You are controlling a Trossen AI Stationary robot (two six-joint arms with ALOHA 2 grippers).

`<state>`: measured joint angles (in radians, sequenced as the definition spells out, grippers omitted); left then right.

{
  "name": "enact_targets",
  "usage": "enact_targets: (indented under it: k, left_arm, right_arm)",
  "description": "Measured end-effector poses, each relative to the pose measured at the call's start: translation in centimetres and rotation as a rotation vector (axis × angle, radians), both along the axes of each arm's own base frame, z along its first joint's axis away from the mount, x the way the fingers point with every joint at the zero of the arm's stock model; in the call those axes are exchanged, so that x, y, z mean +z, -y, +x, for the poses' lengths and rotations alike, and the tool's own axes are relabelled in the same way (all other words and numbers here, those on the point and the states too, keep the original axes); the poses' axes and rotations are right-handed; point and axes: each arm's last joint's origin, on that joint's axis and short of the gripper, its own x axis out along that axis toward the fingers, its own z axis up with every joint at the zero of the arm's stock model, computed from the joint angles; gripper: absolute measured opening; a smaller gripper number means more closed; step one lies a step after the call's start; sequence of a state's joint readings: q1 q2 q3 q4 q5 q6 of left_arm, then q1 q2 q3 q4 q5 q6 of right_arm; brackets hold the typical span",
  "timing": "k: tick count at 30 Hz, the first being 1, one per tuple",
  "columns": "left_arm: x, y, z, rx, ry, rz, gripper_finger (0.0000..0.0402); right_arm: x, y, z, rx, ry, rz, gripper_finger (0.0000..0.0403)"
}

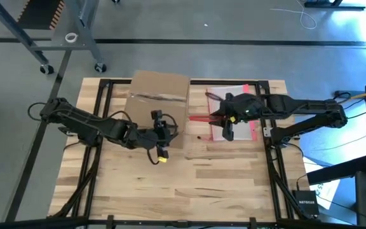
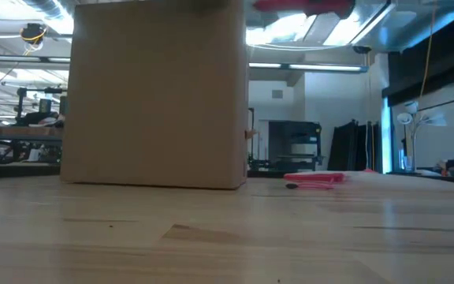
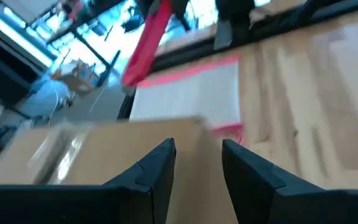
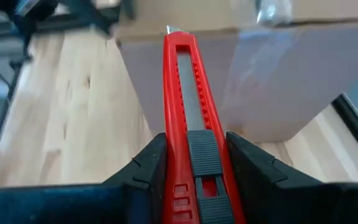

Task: Unpack boxes
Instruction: Open the cardboard box using the utility knife

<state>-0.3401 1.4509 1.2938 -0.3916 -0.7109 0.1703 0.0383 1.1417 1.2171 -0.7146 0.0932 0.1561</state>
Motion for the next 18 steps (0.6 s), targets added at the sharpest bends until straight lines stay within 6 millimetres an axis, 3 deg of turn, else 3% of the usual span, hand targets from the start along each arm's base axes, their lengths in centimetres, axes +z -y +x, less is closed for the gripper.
enact_targets:
  k: [4, 9, 13, 18]
  left_arm:
    - [3.9, 0.1, -3.1, 0.05, 0.05, -0.047, 0.0127]
    - [4.6, -1.7, -8.2, 0.263, 0.002, -0.253, 0.0127]
    - [5.1, -3.1, -12.1, 0.409, 0.024, -0.369, 0.0127]
    - [4.9, -4.5, -14.2, 0.563, 0.033, -0.377, 0.0127]
  right_arm:
    - [0.1, -1.4, -0.9, 0.034, -0.019, 0.027, 0.0133]
    - [-2.9, -4.1, -1.0, 0.091, -0.095, 0.032, 0.0133]
    - [-8.3, -6.0, -0.4, 0.131, -0.127, 0.029, 0.0133]
    - [-15.3, -7.5, -0.2, 0.148, -0.076, 0.048, 0.0133]
